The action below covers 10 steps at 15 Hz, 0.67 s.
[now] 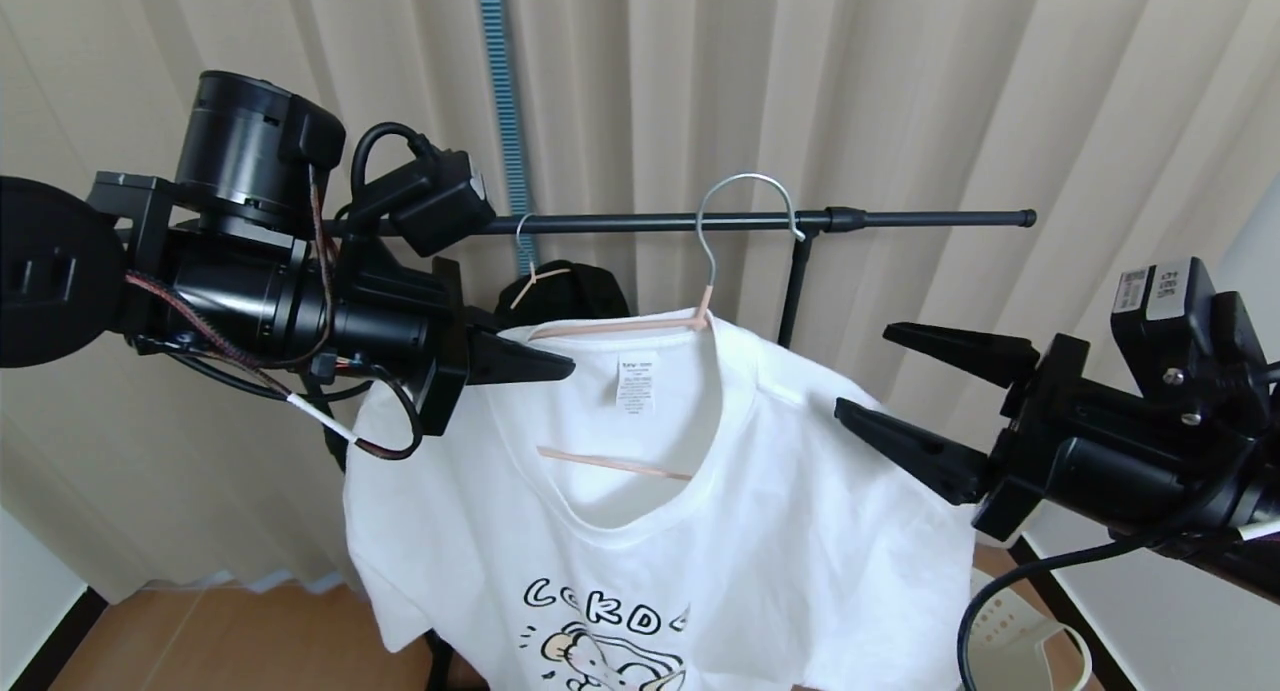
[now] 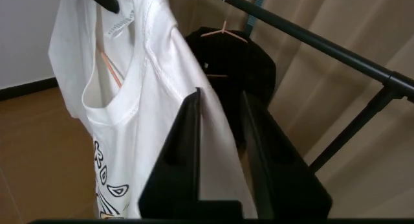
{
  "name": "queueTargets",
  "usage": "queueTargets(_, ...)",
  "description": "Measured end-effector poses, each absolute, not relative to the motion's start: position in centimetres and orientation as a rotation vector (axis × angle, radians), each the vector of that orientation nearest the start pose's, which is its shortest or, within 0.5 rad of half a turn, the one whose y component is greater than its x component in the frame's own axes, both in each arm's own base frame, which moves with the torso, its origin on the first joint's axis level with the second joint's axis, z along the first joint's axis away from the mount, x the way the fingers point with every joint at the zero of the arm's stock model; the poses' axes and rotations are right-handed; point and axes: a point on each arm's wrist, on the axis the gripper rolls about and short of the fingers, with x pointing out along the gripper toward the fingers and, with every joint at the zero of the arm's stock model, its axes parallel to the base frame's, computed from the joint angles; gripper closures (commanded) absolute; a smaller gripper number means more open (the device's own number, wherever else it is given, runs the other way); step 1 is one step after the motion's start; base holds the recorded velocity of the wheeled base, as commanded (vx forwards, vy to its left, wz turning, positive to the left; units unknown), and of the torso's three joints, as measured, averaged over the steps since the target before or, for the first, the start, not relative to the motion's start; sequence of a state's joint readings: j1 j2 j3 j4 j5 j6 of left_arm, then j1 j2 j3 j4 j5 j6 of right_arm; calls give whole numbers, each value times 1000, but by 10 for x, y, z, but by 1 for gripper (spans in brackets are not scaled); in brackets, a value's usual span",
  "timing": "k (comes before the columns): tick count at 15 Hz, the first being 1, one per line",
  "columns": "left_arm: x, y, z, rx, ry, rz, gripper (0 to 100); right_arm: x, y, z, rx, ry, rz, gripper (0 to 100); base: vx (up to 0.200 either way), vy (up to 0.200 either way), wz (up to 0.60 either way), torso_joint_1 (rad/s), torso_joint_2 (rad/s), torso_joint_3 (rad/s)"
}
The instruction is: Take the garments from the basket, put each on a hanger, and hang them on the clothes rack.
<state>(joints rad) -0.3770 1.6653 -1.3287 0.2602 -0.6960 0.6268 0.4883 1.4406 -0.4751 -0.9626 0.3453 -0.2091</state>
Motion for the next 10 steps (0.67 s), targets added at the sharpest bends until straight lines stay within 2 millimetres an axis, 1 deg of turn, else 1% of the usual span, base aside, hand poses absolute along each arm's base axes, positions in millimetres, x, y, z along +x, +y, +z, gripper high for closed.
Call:
queueTargets(3,273,-122,257,443,265,-1181,100,196,103,194,-197,-40,854,0,0,0,0,0,0,0)
queueTargets(7,279,-118,253,410,198,-1134,100,197,94,195,-187,-13,906,0,0,0,0,0,0,0)
queueTargets(10,273,-110,248,379,197,-1105,100,205,74,192,-159,56,961,0,0,0,0,0,0,0)
